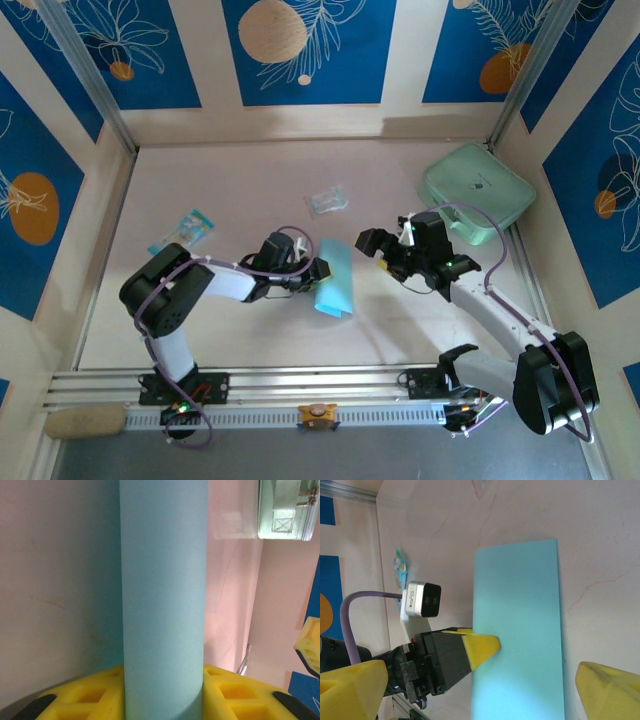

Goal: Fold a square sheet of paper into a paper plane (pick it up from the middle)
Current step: First fold the square sheet of paper in half at the center of the table.

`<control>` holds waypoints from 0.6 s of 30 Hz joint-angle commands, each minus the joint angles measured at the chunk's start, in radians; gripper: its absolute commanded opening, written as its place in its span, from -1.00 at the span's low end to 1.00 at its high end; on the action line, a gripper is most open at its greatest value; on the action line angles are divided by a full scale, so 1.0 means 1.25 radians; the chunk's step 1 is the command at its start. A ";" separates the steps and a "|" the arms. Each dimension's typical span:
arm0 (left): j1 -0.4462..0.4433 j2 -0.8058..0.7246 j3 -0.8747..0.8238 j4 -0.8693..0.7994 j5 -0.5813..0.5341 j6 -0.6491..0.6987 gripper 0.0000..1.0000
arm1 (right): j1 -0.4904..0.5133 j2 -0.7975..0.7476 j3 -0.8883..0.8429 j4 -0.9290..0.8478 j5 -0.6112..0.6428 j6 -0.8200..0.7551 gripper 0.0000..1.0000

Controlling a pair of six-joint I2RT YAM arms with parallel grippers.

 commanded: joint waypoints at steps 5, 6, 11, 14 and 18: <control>-0.012 -0.012 0.051 -0.173 -0.083 0.052 -0.17 | -0.004 -0.002 -0.010 -0.057 -0.042 -0.049 0.93; -0.014 -0.016 0.062 -0.205 -0.089 0.068 -0.14 | -0.004 -0.001 -0.011 -0.059 -0.047 -0.053 0.93; -0.017 -0.015 0.101 -0.307 -0.100 0.142 0.00 | -0.004 -0.004 -0.010 -0.066 -0.046 -0.054 0.93; -0.019 -0.020 0.122 -0.357 -0.103 0.178 0.12 | -0.003 -0.009 -0.015 -0.066 -0.045 -0.050 0.93; -0.020 -0.039 0.140 -0.411 -0.125 0.211 0.26 | -0.003 -0.019 -0.016 -0.071 -0.043 -0.046 0.93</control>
